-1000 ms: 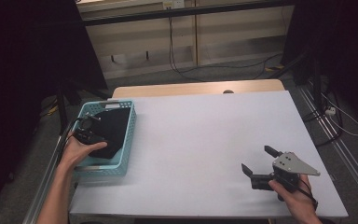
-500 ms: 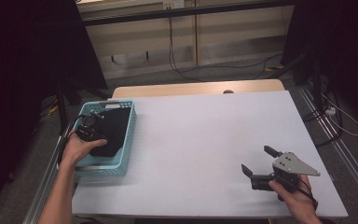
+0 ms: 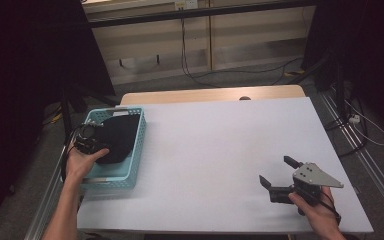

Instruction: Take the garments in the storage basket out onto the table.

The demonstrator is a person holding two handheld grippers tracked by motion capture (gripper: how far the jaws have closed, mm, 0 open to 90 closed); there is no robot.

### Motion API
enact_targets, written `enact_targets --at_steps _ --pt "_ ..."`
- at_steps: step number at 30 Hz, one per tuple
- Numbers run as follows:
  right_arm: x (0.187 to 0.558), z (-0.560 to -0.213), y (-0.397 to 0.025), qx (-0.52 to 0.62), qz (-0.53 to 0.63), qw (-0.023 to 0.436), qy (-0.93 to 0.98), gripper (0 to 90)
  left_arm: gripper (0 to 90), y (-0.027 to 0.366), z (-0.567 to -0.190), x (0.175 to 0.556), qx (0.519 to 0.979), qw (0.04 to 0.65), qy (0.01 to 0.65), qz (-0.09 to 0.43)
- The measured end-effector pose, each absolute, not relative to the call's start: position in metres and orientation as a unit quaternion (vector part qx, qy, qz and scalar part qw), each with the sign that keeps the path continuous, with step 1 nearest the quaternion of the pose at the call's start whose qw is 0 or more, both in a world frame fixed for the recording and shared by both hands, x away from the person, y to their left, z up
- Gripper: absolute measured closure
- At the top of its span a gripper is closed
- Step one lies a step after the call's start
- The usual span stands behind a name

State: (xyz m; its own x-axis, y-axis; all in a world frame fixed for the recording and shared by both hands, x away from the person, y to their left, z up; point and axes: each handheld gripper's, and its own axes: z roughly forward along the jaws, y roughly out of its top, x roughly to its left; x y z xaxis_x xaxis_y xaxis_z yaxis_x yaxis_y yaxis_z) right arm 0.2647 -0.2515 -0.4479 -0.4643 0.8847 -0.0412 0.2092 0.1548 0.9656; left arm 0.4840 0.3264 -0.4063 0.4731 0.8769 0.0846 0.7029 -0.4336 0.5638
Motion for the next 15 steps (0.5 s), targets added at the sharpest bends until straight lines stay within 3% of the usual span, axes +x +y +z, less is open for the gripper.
enact_targets --at_steps 15 --pt "0.265 -0.448 -0.251 0.399 0.513 0.33 0.685 1.6 61.6 0.339 -0.382 0.461 0.798 0.3 0.471 0.228"
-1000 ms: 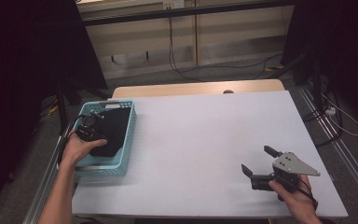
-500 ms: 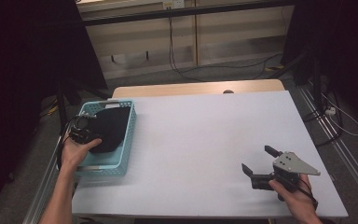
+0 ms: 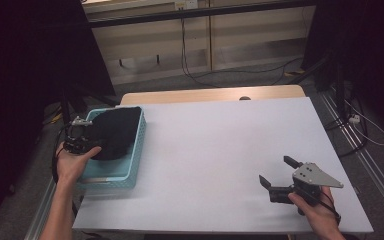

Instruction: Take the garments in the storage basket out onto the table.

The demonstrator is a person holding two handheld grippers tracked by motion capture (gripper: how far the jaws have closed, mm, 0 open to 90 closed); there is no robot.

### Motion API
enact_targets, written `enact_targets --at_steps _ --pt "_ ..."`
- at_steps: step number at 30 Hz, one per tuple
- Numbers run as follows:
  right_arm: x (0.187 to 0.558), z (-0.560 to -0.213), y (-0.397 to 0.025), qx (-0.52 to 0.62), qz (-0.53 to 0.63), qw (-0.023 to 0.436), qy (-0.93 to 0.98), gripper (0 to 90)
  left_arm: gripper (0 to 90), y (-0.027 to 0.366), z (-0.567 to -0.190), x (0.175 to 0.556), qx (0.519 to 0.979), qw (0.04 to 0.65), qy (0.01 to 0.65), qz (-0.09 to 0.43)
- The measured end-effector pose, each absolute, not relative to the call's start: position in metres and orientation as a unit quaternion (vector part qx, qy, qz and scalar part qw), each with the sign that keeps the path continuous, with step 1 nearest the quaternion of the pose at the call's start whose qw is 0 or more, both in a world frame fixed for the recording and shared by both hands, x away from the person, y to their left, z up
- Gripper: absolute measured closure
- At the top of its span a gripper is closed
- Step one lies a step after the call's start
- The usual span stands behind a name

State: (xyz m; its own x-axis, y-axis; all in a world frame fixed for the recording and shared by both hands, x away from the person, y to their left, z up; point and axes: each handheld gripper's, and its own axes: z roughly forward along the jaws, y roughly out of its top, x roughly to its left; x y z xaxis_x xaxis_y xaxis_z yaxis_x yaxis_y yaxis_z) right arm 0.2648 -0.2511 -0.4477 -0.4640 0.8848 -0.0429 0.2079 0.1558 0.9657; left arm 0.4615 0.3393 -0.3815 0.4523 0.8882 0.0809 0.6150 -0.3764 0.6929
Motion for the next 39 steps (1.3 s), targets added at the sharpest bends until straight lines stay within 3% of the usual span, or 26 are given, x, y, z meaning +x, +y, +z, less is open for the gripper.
enact_targets --at_steps 19,29,39 --pt "0.267 -0.447 -0.249 0.396 0.515 0.328 0.686 1.6 61.8 0.361 -0.363 0.42 0.741 0.397 0.474 0.263" --pt "0.269 -0.447 -0.247 0.393 0.516 0.327 0.688 1.6 61.9 0.371 -0.361 0.396 0.726 0.418 0.47 0.278" --pt "0.27 -0.447 -0.247 0.392 0.516 0.325 0.689 1.6 62.3 0.36 -0.351 0.376 0.706 0.461 0.453 0.29"
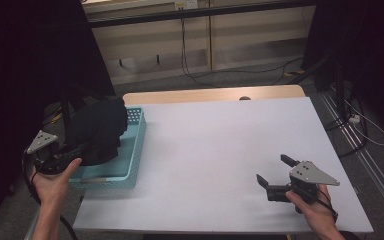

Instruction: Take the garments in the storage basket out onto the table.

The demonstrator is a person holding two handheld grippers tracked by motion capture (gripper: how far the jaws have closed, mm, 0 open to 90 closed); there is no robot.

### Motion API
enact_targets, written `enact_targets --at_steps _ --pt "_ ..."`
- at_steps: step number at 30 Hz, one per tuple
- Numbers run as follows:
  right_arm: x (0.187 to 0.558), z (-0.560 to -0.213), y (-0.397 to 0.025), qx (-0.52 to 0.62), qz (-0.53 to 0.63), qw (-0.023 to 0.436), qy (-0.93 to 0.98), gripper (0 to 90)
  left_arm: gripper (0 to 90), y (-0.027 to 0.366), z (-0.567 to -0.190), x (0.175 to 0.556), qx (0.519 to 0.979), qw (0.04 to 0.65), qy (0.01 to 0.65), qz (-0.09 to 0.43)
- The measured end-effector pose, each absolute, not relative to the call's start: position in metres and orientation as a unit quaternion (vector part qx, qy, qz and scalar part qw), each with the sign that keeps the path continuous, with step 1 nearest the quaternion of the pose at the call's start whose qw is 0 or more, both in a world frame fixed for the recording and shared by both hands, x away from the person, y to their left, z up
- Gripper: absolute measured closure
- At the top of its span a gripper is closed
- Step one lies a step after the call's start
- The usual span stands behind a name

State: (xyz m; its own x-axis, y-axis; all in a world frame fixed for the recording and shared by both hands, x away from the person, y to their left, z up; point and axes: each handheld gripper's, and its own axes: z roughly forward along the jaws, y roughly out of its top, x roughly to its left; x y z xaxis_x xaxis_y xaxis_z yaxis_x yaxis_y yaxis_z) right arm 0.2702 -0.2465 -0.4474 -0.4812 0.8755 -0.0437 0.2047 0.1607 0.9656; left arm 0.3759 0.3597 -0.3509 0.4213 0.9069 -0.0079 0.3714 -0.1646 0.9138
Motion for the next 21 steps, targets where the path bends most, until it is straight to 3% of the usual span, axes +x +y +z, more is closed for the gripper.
enact_targets --at_steps 21 --pt "0.27 -0.447 -0.247 0.389 0.519 0.326 0.688 1.6 63.2 0.323 -0.328 0.386 0.679 0.528 0.409 0.304"
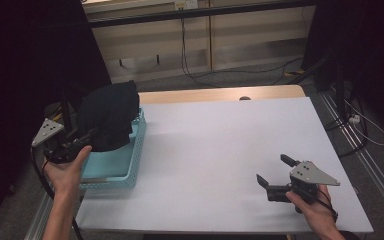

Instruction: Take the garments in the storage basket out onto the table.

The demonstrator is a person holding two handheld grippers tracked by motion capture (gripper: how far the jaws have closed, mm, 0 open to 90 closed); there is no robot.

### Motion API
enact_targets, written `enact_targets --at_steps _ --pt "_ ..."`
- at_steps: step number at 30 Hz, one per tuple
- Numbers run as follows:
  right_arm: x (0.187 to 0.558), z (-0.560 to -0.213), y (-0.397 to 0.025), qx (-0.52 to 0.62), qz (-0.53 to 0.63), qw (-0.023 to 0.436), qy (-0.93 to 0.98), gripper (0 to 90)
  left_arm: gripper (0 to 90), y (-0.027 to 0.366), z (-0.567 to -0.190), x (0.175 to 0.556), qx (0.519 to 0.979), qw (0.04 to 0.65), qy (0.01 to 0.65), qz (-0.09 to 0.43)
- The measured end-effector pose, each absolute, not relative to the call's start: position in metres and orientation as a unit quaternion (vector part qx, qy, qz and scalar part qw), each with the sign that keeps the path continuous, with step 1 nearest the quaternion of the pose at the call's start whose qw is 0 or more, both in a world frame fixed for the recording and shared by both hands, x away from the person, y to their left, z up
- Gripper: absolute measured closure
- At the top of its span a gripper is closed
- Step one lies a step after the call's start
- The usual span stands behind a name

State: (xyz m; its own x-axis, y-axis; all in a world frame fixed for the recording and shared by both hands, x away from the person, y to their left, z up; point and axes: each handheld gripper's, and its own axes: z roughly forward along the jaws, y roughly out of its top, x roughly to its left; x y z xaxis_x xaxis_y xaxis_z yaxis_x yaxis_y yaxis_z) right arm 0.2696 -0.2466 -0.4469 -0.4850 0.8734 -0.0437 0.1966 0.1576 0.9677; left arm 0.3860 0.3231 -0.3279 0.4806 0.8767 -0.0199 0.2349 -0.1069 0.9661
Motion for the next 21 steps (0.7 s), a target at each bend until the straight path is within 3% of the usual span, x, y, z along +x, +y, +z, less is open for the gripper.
enact_targets --at_steps 10,21 --pt "0.269 -0.447 -0.247 0.387 0.521 0.325 0.687 1.5 72.7 0.303 -0.325 0.393 0.699 0.512 0.393 0.308" --pt "0.27 -0.447 -0.247 0.389 0.52 0.325 0.688 1.5 73.9 0.294 -0.314 0.398 0.689 0.53 0.386 0.307"
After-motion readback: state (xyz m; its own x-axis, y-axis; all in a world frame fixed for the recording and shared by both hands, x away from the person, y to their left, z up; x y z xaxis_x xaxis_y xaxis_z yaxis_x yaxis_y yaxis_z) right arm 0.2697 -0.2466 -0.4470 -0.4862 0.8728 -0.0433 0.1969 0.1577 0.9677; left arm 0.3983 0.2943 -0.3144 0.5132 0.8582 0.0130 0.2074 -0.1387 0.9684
